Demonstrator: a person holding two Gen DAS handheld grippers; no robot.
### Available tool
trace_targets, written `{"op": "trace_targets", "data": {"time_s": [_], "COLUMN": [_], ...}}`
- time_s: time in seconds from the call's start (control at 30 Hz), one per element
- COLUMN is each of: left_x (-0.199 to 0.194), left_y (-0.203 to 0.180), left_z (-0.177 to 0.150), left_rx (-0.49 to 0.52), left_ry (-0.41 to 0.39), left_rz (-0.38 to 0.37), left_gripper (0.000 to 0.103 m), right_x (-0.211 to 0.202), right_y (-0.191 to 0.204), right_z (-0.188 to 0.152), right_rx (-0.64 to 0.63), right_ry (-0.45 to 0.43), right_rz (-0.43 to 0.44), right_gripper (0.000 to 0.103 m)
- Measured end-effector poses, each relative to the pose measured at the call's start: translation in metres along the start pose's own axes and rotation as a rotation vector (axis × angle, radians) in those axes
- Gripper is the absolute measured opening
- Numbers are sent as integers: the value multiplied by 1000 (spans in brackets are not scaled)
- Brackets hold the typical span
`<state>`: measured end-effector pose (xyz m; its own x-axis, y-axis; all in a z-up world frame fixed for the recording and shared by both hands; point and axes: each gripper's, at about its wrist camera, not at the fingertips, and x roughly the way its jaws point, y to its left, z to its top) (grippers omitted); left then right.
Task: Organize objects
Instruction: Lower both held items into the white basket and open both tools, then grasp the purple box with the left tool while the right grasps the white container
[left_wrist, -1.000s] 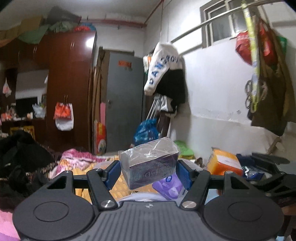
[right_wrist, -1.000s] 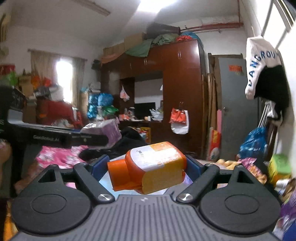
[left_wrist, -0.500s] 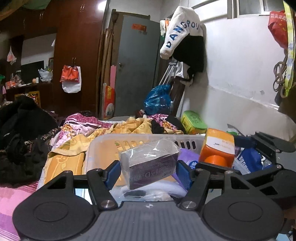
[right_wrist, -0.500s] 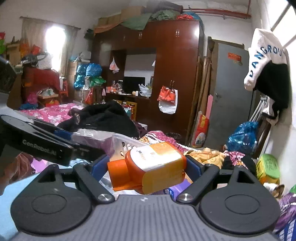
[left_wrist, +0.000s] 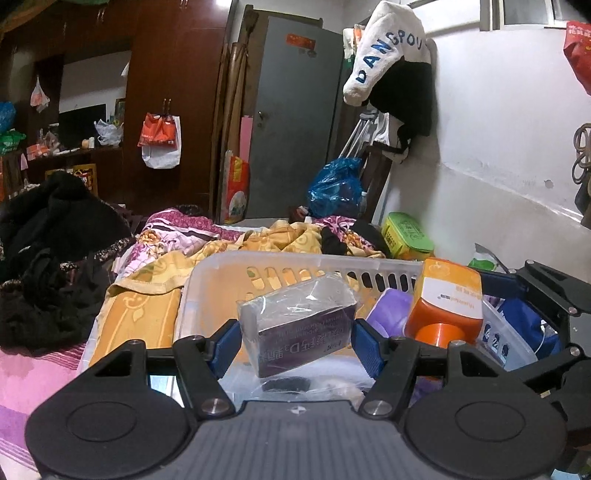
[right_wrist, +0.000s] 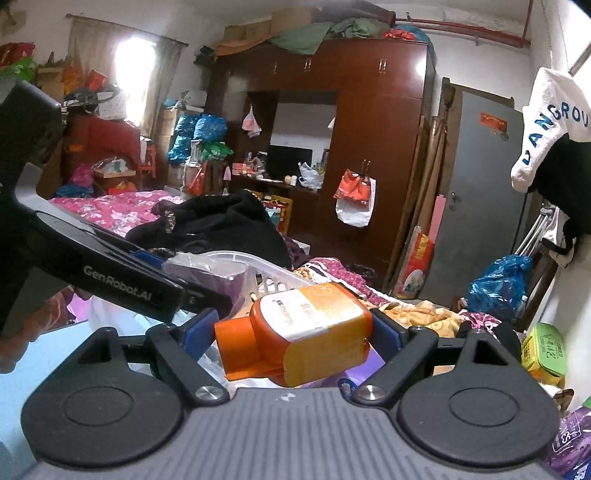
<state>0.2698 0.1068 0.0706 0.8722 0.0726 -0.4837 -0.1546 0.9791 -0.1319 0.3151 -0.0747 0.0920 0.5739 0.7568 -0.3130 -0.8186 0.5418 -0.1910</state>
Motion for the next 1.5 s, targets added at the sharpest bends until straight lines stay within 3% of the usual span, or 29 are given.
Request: {"op": "trace_targets", "data": {"time_s": [0.3, 0.37, 0.43, 0.53, 0.63, 0.77, 0.93, 1.1, 1.5], "left_x": [3, 3, 0, -14, -42, -86, -88, -56, -25], "left_y": [-2, -2, -1, 1, 0, -8, -1, -5, -2], "left_z": [-1, -2, -2, -3, -12, -55, -103, -113, -126], "left_rx": [15, 16, 16, 7, 11, 99, 71, 97, 65], "left_ry": [2, -4, -19, -64, -131, -194, -139, -48, 40], "left_rz": [9, 10, 30, 39, 19, 8, -24, -2, 24], "left_gripper": [70, 73, 84, 85, 91, 99, 99, 99, 99], "right_x": [2, 1, -3, -21, -53, -102, -124, -108, -79], "right_y": [2, 4, 5, 5, 1, -3, -5, -17, 6], "right_z": [0, 1, 0, 1, -5, -41, -95, -93, -106], "right_rx": [-26, -28, -35, -17, 86, 252, 321, 392, 315], "right_ry": [6, 2, -24, -77, -122, -101, -26, 72, 157], "right_rz": [4, -8, -25, -18, -21, -31, -54, -70, -88], "right_gripper": [89, 95, 103, 103, 103, 103, 103, 103, 101]}}
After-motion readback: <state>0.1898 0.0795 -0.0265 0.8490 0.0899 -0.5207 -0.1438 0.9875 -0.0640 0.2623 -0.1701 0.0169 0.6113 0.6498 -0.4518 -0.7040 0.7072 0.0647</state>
